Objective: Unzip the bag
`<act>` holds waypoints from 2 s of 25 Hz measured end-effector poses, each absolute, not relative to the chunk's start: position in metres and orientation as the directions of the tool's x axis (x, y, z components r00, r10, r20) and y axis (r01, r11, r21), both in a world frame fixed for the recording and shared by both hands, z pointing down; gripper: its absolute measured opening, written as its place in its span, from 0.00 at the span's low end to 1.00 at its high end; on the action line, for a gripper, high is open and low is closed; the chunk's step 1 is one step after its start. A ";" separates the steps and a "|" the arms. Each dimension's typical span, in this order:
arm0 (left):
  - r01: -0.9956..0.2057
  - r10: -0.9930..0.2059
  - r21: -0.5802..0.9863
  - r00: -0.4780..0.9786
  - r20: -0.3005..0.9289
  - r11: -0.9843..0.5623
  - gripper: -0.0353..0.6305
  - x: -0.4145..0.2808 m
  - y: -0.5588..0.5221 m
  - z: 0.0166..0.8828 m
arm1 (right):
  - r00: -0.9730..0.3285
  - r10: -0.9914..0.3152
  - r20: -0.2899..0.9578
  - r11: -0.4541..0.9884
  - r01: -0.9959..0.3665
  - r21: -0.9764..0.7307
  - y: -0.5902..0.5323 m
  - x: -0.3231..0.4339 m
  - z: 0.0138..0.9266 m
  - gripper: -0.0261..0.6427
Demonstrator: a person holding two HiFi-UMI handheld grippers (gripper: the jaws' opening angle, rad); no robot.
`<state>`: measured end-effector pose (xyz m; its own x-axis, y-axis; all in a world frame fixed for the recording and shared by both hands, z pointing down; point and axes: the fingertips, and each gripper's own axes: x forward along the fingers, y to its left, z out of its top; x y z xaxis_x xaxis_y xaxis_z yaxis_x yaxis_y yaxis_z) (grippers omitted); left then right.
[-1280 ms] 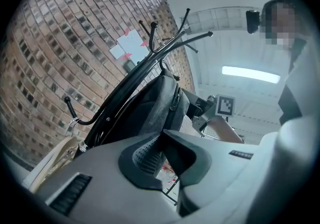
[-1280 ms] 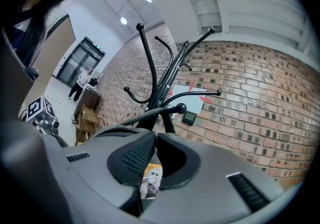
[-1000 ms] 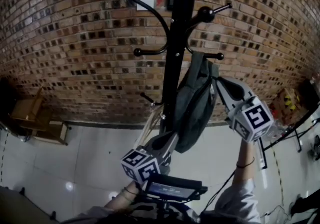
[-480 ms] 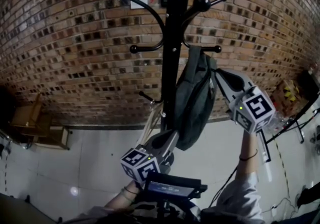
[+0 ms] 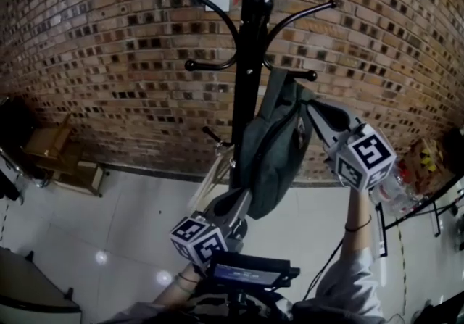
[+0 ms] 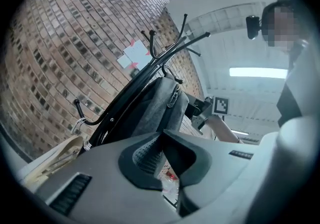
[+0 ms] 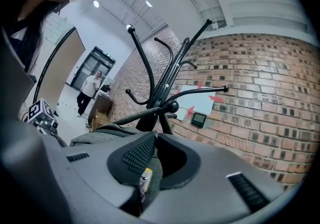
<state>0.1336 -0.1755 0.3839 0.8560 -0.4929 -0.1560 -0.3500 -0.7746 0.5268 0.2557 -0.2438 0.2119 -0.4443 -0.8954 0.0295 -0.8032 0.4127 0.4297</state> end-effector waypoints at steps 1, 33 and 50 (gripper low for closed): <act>-0.362 -0.508 0.529 0.847 -0.157 -0.768 0.07 0.135 -0.174 0.385 | -0.457 -0.889 0.033 0.427 -0.799 0.423 -0.245 0.256 0.212 0.08; -0.479 -0.631 0.524 0.761 -0.153 -0.705 0.07 0.129 -0.180 0.386 | -0.587 -0.805 0.093 0.585 -0.757 0.291 -0.292 0.291 0.202 0.09; -0.489 -0.643 0.527 0.751 -0.150 -0.695 0.07 0.119 -0.191 0.390 | -0.644 -0.753 0.131 0.658 -0.738 0.150 -0.318 0.314 0.215 0.10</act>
<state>0.1189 -0.1909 0.3896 0.7515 -0.6426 -0.1497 -0.4890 -0.6947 0.5275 0.3141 -0.3177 0.2148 -0.6443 -0.7534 0.1309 -0.7383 0.6575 0.1504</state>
